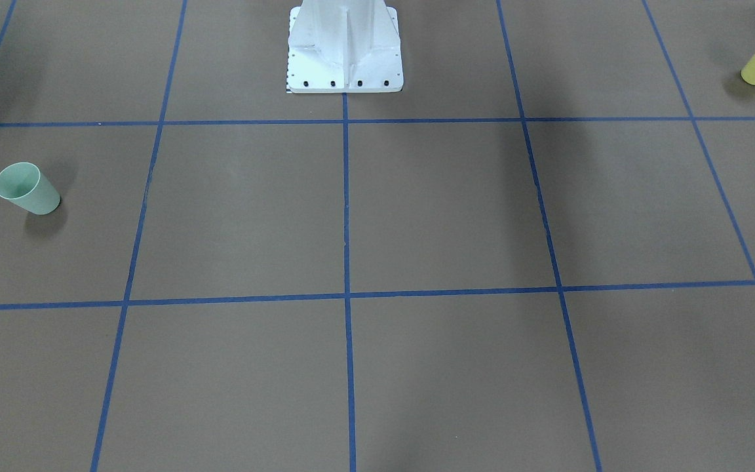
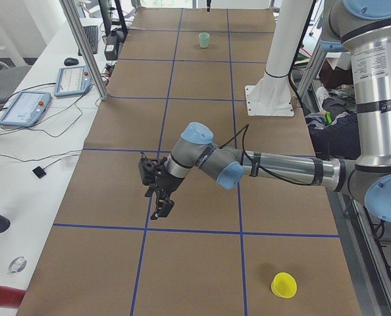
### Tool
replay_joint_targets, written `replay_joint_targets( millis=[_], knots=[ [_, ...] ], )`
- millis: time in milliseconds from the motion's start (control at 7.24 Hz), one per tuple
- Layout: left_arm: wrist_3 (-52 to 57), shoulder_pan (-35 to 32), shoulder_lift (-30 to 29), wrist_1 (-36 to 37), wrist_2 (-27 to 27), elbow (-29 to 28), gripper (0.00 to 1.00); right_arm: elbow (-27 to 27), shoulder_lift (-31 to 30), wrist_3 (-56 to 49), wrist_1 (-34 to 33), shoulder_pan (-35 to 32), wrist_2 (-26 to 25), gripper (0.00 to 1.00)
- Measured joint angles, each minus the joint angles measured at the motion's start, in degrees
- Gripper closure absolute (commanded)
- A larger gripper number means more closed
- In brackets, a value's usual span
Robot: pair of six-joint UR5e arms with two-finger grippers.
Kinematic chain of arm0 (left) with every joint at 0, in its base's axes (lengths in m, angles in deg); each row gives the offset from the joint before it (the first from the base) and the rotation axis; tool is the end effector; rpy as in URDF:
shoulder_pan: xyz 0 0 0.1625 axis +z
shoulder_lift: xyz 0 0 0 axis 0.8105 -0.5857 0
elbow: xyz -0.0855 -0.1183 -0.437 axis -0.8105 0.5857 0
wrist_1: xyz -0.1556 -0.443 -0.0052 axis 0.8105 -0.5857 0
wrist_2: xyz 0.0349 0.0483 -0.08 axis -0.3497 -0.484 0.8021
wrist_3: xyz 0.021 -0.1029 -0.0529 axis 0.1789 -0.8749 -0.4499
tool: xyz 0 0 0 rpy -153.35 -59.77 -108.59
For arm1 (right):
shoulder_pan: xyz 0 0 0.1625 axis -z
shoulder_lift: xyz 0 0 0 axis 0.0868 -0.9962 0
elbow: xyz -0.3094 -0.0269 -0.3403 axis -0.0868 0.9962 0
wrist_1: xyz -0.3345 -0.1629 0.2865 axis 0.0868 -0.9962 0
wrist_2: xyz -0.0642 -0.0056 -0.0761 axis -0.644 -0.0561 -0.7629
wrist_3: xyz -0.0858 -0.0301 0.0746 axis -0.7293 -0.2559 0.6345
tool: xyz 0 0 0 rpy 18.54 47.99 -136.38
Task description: Transfer and stack yellow cup on green cup
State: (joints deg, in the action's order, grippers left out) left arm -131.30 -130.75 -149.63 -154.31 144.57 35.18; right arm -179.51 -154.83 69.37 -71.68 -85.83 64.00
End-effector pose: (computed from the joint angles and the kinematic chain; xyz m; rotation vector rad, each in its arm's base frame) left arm -0.0023 -0.5156 0.6260 0.4292 0.3964 -0.6392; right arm 0.0450 -0.4013 0.7839 0.0138 -0.9252 0.0652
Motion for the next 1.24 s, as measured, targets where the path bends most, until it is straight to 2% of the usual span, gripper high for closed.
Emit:
replay_joint_targets(
  millis=[276, 553, 829, 1106, 1244],
  knots=[
    [-19.11, 5.57, 0.50, 13.87, -15.42, 0.09, 0.00, 0.12, -0.06, 0.05, -0.04, 0.29, -0.12, 0.00],
    [-35.27, 7.29, 0.62, 30.38, -21.58, 0.10, 0.00, 0.24, -0.30, 0.08, 0.01, 0.35, -0.74, 0.00],
    [-51.12, 10.32, 0.66, 48.03, -21.92, 0.02, 0.00, 0.27, -0.31, 0.09, 0.09, 0.42, -1.20, 0.00],
    [-64.06, 14.35, 0.57, 60.94, -16.32, -0.94, 0.00, 0.27, -0.35, 0.09, 0.11, 0.42, -1.32, 0.00],
    [-69.87, 16.95, -0.08, 64.28, -12.34, -3.03, 0.00, 0.27, -0.38, 0.09, 0.11, 0.43, -1.35, 0.00]
  ],
)
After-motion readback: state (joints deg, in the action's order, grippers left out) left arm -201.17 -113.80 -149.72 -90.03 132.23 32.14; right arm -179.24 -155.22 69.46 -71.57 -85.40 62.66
